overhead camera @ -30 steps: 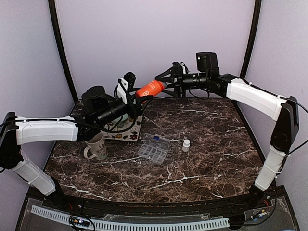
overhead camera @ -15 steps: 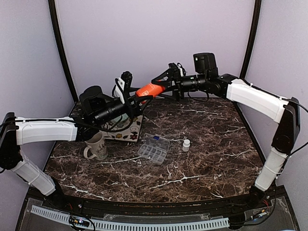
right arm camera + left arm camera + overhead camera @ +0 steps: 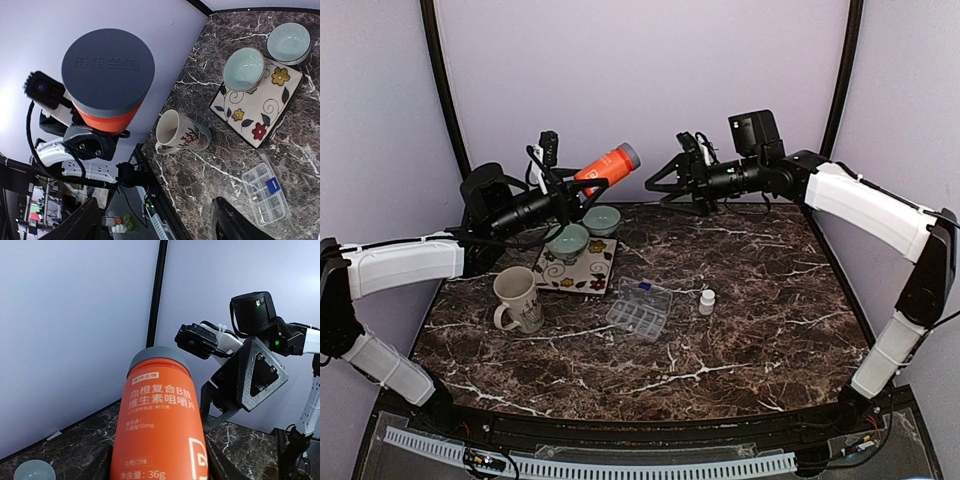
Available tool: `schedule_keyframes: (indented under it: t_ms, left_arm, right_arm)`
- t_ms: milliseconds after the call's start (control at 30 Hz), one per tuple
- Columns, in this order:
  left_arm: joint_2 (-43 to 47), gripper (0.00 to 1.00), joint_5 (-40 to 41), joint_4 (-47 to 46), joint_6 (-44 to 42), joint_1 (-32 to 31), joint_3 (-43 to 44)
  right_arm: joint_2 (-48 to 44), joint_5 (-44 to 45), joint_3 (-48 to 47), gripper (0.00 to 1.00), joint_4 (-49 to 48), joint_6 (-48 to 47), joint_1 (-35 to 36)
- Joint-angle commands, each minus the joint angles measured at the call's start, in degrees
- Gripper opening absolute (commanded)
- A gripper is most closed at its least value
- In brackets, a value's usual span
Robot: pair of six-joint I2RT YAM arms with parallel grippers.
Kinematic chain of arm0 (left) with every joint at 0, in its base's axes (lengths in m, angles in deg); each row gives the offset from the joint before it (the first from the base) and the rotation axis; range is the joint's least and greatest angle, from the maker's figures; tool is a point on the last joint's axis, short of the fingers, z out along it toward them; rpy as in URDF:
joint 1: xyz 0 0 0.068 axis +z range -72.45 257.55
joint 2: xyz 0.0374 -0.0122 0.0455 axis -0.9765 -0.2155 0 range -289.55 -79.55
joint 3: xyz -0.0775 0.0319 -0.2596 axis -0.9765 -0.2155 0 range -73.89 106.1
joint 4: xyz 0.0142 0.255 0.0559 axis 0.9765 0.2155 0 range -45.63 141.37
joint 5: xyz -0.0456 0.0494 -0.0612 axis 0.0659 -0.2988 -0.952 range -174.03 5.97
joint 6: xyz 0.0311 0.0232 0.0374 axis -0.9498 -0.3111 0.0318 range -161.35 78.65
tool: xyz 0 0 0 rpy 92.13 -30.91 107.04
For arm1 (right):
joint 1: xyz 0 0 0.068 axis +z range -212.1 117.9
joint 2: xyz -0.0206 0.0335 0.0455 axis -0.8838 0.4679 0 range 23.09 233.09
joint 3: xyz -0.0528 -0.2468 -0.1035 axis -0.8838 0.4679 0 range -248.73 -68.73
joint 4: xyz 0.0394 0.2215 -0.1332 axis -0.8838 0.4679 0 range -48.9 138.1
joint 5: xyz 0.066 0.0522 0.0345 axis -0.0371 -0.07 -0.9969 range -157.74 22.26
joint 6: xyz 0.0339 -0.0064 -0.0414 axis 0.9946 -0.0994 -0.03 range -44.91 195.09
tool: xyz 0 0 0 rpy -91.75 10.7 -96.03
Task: Sort the pills into containers
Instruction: Screw the lid of the pill bottle onto the pill bottle.
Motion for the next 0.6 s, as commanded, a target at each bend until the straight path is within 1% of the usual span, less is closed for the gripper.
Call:
schedule_keyframes:
  t_ms: [0,67,167,300,433,567]
  left_arm:
    - [-0.17,0.11,-13.08,-1.66,9.06,3.92,3.63]
    - [-2.27,0.11,-21.44,-3.40,14.80,6.01,4.86]
    - [-5.50,0.11,-30.31,-7.97,23.27,8.80,6.11]
    - [-12.05,0.10,-41.77,-17.54,39.81,10.37,9.27]
    - [-17.72,0.09,-48.02,-28.44,52.64,10.42,12.14]
    - [-20.57,0.08,-51.29,-35.61,61.55,10.40,14.03]
  right_arm:
    - [-3.23,4.37,-0.82,0.75,6.24,-13.14,-0.23]
    - [-3.42,6.08,-0.63,0.74,7.67,-17.04,-0.41]
    - [-5.44,8.12,-0.24,0.74,8.38,-22.10,-0.38]
    - [-7.87,9.93,2.04,0.75,7.11,-28.30,-0.45]
    - [-8.90,10.37,1.78,0.75,7.47,-33.61,-0.35]
    - [-8.78,10.45,0.13,0.76,8.60,-37.38,0.12]
